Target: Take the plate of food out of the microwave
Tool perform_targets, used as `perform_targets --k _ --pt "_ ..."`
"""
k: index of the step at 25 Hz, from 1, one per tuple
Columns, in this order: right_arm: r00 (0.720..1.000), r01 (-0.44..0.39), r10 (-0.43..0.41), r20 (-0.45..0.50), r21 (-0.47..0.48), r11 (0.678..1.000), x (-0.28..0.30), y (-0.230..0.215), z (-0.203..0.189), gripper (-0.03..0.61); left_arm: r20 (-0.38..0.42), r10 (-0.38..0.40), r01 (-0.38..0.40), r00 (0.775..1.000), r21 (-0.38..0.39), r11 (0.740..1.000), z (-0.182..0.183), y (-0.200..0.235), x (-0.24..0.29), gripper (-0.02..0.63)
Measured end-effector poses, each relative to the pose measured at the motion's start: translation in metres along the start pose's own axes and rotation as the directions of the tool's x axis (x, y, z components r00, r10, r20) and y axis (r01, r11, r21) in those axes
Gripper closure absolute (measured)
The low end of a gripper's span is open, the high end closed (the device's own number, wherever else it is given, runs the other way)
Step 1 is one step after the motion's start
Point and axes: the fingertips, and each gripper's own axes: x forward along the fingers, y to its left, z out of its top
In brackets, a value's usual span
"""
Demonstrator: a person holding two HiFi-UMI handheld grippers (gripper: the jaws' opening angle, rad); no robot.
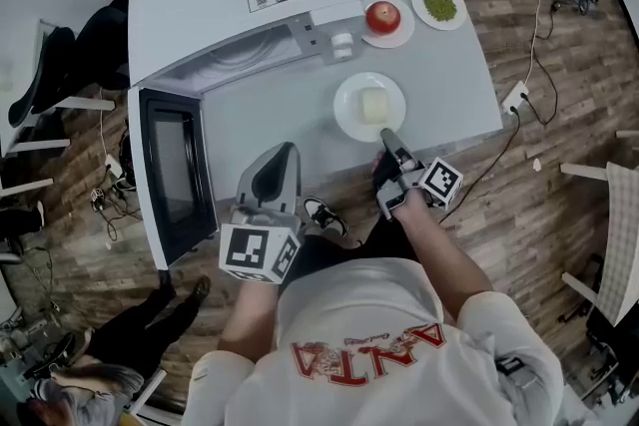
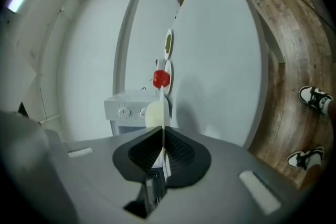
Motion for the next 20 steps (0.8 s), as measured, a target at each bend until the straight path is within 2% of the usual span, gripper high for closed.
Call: perform_targets --k 5,9,15,20 --pt "0.996 0.037 -0.037 0.087 0.000 0.999 -0.015 -0.016 0.050 0.561 -0.015 -0.026 0.026 1.000 0.005 1.000 0.001 -0.019 0.015 0.604" --pt "0.991 0.061 -0.061 0.118 -0.001 0.998 -0.018 -0.027 0.073 0.561 -0.026 -0.023 0.023 0.999 0.003 1.000 -0.002 -0.023 0.020 0.604" --pt "0.989 0.073 -0.076 0.126 0.025 0.997 -0.017 -0.033 0.076 0.561 -0.020 -0.015 0.015 1.000 -0.001 1.000 -0.002 -0.023 0.023 0.604" --pt "0.989 0.110 -0.108 0.105 -0.006 0.994 -0.017 -0.036 0.075 0.561 -0.026 -0.020 0.020 0.999 -0.001 1.000 -0.004 -0.026 0.024 0.604"
